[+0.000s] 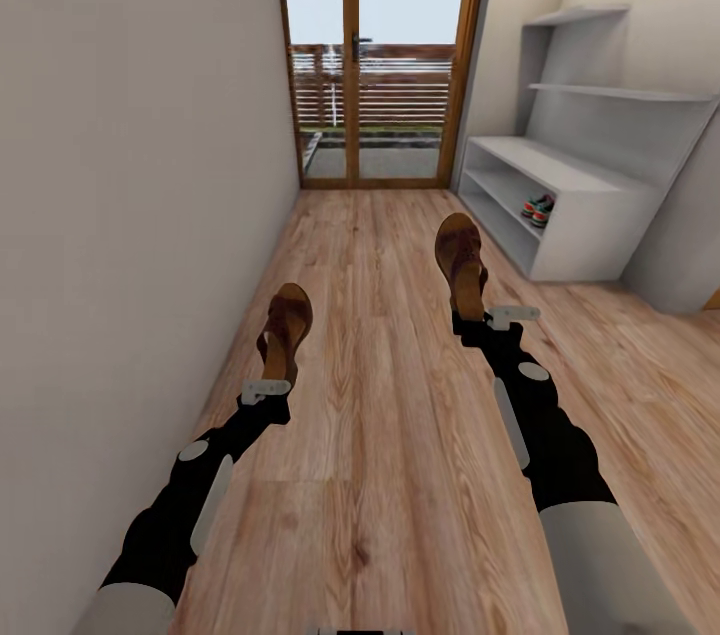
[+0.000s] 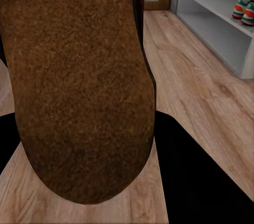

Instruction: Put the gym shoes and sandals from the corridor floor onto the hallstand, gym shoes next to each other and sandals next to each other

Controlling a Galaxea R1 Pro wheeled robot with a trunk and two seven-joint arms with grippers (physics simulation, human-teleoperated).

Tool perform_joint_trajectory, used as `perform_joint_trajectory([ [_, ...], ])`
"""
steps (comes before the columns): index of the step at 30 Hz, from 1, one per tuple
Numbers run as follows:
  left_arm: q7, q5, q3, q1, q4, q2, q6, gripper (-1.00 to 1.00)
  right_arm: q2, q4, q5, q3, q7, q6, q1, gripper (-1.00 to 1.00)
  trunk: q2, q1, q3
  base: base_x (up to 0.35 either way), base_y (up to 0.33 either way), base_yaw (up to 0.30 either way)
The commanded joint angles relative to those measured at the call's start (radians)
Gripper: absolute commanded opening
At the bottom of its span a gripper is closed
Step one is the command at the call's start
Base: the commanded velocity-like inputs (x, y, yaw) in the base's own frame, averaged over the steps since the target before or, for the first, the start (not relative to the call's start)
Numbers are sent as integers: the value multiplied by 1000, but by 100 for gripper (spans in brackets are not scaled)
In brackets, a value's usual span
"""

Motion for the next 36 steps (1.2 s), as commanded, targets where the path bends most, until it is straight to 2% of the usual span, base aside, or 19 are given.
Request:
perform_joint_trajectory([
  [1,-9,9,4,0,-2,-1,10,-100,1,-2,0,-1,-1,6,-1,-100,0,0,-1,347,0,0],
  [36,-9,9,7,0,-2,1,10,-100,0,-2,-1,-2,0,6,-1,-100,0,0,0,348,0,0],
])
